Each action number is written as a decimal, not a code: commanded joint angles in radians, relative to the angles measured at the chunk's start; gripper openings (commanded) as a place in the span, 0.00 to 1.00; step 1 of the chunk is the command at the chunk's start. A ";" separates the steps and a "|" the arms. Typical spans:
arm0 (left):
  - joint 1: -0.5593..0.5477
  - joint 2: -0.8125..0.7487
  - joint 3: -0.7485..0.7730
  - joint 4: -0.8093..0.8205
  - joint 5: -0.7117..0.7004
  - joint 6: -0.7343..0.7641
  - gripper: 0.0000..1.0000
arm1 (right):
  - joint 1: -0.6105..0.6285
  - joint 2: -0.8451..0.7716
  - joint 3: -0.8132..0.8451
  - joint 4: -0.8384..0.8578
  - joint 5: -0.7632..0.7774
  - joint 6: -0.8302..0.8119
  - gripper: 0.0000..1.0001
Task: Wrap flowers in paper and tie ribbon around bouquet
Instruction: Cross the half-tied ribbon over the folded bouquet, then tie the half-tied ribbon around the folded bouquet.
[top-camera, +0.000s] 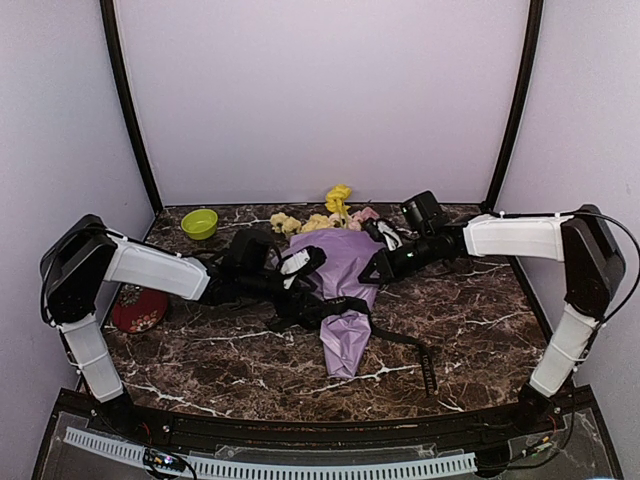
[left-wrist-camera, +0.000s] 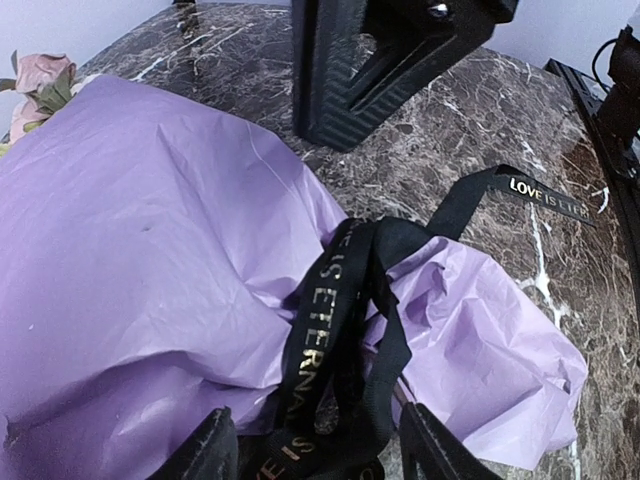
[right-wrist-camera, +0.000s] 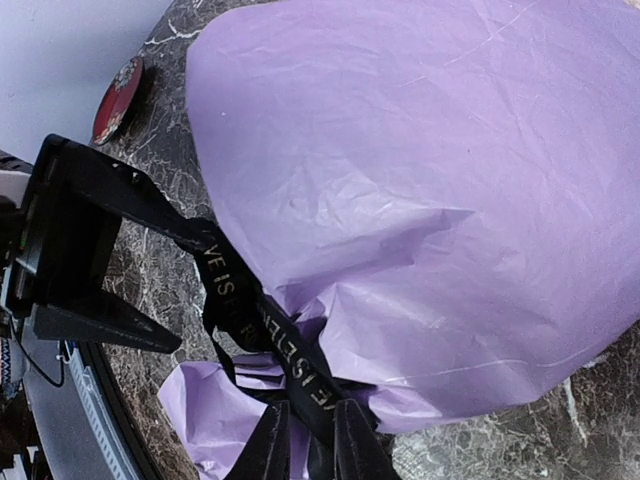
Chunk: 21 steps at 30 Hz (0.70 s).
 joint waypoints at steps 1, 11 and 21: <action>0.016 0.031 0.067 -0.085 0.044 0.077 0.57 | 0.007 0.069 0.065 -0.018 -0.010 -0.031 0.16; 0.028 0.079 0.060 -0.066 0.037 0.062 0.50 | 0.034 0.182 0.124 -0.039 -0.049 -0.104 0.21; 0.022 0.096 0.040 -0.004 0.058 0.011 0.51 | 0.062 0.234 0.143 -0.046 -0.066 -0.144 0.22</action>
